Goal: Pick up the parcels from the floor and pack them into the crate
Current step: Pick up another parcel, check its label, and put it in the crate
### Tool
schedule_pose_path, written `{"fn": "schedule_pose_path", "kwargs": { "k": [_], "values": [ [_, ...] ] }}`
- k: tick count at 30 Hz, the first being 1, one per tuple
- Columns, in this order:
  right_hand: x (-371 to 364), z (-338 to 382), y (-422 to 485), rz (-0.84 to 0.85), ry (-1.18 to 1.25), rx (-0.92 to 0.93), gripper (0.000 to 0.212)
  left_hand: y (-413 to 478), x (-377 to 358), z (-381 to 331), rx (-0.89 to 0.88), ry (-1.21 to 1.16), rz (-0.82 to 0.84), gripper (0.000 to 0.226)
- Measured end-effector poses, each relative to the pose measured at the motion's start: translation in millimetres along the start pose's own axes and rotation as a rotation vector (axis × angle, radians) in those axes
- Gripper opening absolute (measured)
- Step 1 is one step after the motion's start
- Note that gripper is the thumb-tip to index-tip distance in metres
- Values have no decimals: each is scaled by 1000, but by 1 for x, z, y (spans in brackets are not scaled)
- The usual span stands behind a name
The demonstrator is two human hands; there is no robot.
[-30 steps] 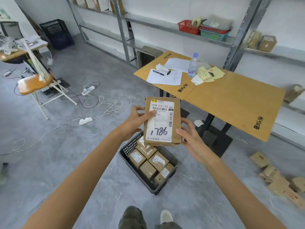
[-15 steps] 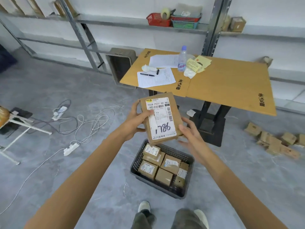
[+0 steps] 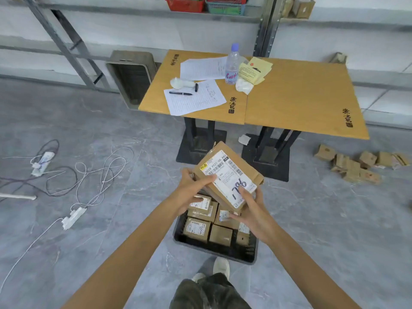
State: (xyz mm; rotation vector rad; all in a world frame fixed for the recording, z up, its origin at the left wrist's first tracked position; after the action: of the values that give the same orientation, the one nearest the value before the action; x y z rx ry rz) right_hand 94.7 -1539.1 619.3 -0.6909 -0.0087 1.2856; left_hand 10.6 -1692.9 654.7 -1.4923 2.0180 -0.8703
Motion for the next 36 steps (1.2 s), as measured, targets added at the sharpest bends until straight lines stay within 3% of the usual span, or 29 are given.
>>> {"fn": "schedule_pose_path", "kwargs": {
  "k": [2, 6, 9, 13, 19, 24, 28, 32, 36],
  "values": [
    [12, -13, 16, -84, -29, -25, 87, 17, 8, 9, 42, 147, -37, 50],
    [27, -60, 51, -142, -152, -99, 86, 62, 33, 45, 72, 388, -78, 22],
    [38, -121, 88, -170, -229, -176, 75, 116, 47, 113, 222, 446, -11, 33],
    [57, -228, 143, -219, -280, -344, 63, 200, 74, 218, 478, 341, -42, 55],
    [88, -379, 223, -231, -296, -526, 56, 327, 98, 362, 648, 215, -34, 45],
    [116, -484, 286, -245, -355, -611, 60, 406, 112, 457, 730, 106, -202, 31],
    [128, -539, 336, -252, -357, -568, 43, 456, 99, 487, 726, -170, -139, 41],
    [134, -569, 358, -201, -541, -509, 51, 479, 100, 509, 791, -252, -127, 31],
    [131, -572, 352, -55, -696, -526, 50, 470, 112, 525, 809, -239, -180, 46]
  ]
}}
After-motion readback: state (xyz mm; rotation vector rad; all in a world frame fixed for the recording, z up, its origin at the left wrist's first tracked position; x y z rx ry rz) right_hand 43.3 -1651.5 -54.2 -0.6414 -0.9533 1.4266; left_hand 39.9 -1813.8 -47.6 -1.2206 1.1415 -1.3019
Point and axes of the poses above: each hand's wrist, its own y-axis towards the middle knuckle, its own x-axis out of the back of the hand, z = x × y, the point moved 9 cm from there along y, towards the middle knuckle, and after that the axes turned 8 degrees about x, right-handed, at the moved point
